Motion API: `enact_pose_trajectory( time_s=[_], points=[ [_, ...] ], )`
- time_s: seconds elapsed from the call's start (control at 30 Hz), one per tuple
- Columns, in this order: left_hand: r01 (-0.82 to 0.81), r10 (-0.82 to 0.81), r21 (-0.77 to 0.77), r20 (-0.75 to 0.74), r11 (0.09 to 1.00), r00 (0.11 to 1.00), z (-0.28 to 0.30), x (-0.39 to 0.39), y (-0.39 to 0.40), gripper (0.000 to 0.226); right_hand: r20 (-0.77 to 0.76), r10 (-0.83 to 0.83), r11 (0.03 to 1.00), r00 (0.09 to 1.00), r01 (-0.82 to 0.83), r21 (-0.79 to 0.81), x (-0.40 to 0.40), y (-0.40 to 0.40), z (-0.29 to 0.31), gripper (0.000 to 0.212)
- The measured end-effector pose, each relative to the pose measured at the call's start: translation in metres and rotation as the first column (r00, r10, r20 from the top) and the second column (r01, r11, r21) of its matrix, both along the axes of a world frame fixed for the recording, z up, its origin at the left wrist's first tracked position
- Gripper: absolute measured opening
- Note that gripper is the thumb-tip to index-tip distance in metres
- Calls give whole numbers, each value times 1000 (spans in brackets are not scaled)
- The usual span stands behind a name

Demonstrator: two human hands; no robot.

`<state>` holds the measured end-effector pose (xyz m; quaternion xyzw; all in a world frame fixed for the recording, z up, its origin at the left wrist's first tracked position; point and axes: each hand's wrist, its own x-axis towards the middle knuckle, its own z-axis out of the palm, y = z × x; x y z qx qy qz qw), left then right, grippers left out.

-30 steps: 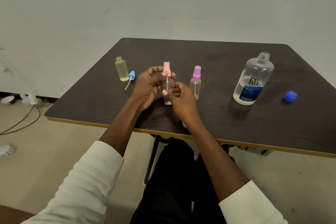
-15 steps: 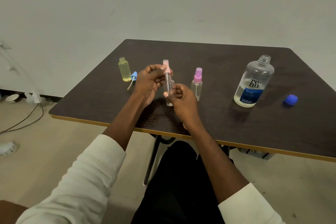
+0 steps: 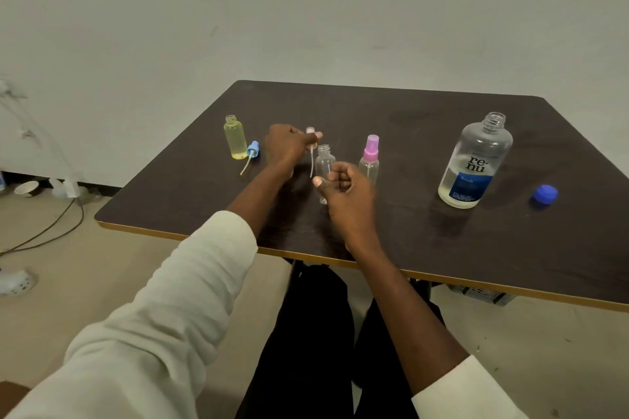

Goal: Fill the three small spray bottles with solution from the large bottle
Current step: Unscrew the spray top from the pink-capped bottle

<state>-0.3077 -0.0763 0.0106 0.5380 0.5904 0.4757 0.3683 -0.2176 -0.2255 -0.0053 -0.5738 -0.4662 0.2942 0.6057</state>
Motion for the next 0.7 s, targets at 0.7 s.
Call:
enact_pose_trajectory(
  time_s=[0.7],
  points=[
    [-49,97,142,-354,989,930,-13,4,-2,30,38,-22,999,999,23,-36,2,3,-2,37]
  ],
)
